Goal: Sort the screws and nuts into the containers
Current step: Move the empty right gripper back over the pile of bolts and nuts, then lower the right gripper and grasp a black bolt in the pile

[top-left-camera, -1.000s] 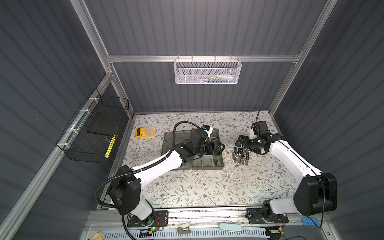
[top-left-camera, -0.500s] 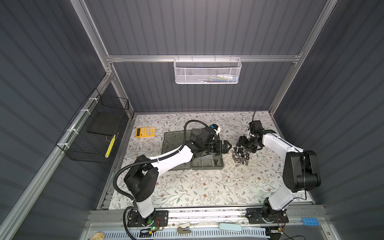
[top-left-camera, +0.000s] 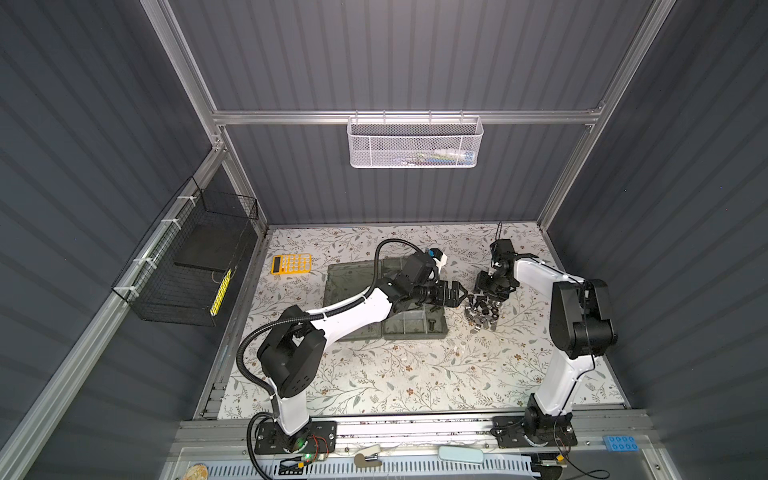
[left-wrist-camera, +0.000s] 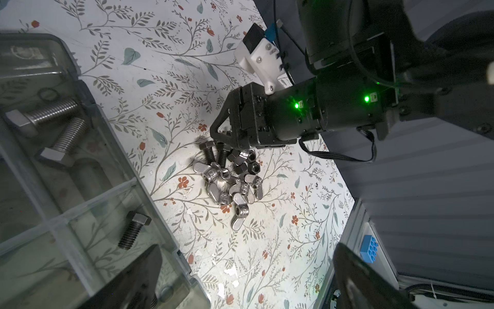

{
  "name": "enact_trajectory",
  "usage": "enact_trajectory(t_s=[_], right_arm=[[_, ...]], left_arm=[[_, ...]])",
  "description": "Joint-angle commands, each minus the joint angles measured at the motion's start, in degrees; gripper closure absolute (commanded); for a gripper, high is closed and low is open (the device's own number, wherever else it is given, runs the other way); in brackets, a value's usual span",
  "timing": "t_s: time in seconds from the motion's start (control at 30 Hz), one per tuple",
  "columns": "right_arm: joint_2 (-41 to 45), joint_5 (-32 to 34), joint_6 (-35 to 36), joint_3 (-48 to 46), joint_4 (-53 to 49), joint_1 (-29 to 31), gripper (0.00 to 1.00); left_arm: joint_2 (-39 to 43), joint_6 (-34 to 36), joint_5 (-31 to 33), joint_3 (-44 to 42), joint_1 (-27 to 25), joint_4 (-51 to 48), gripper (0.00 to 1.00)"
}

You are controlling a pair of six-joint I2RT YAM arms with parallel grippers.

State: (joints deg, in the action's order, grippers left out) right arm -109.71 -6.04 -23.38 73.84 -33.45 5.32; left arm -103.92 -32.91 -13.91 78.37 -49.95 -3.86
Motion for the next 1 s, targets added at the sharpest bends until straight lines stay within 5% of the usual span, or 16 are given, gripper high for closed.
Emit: enact_trajectory(t_s=[0.0,0.43,0.97], right_arm=[[-1.9,2.5,1.2,1.8,-2.7,-0.2,0.42],[-4.7,6.6,2.3,4.0,-5.6,1.6,0.63],[-5.0,6.7,2.9,5.3,-7.7,3.0,0.63]], left_arm=[[-1.1,2.0,-1.6,1.9,-0.2,-0.6,0.0],[-2.3,1.5,-3.8,0.8,0.7,1.0,0.0],[0.4,1.2,-3.9,-2.7,1.8,2.0,0.0]])
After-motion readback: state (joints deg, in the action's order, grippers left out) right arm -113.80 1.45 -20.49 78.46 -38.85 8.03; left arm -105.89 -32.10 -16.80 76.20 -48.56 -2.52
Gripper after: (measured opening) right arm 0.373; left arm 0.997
